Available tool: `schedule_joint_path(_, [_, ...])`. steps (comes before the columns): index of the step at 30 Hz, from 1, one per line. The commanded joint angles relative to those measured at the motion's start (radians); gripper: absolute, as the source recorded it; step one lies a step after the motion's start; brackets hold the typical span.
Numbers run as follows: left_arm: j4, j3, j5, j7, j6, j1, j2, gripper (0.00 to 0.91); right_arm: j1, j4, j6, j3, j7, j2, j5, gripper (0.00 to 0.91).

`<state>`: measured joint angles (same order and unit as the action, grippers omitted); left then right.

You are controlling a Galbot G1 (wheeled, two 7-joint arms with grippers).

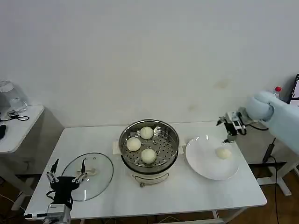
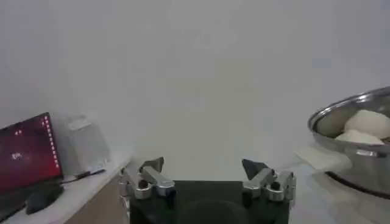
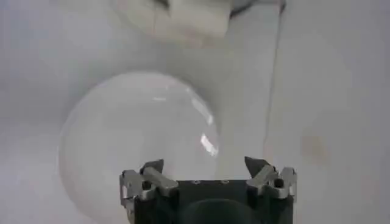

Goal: Take steamed baozi put them in steamer then cover it.

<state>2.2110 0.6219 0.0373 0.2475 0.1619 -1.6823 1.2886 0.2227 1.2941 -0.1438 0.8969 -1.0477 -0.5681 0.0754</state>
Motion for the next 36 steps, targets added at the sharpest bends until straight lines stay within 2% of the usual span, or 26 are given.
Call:
schedule_joint_path(1, [-0.001,-0.002,0.005,0.001,0.002,0.001,0.005,0.907,-0.239,-0.166,-0.005,-0.159,0.02,-0.043,0.121,0.907])
schedule_joint_path(12, [0.005,0.014,0.006,0.001,0.002,-0.018,0.006,0.907,-0.295,-0.424,0.076,-0.278,0.035,-0.232,0.215,0.907])
schedule_joint_path(20, [0.001,0.021,0.004,0.001,0.002,-0.018,0.006,0.907,-0.301,-0.508,0.091,-0.304,0.037,-0.3,0.246,0.907])
schedule_joint_path(27, [-0.008,0.024,0.003,0.002,0.001,-0.018,0.007,0.907,-0.306,-0.533,0.085,-0.31,0.021,-0.322,0.271,0.907])
schedule_joint_path(35, [-0.007,0.025,0.002,0.003,0.0,-0.018,0.009,0.907,-0.303,-0.574,0.093,-0.331,0.024,-0.346,0.289,0.756])
schedule_joint_path(36, [-0.007,0.026,0.002,0.002,-0.001,-0.019,0.01,0.907,-0.303,-0.575,0.088,-0.332,0.027,-0.348,0.288,0.705])
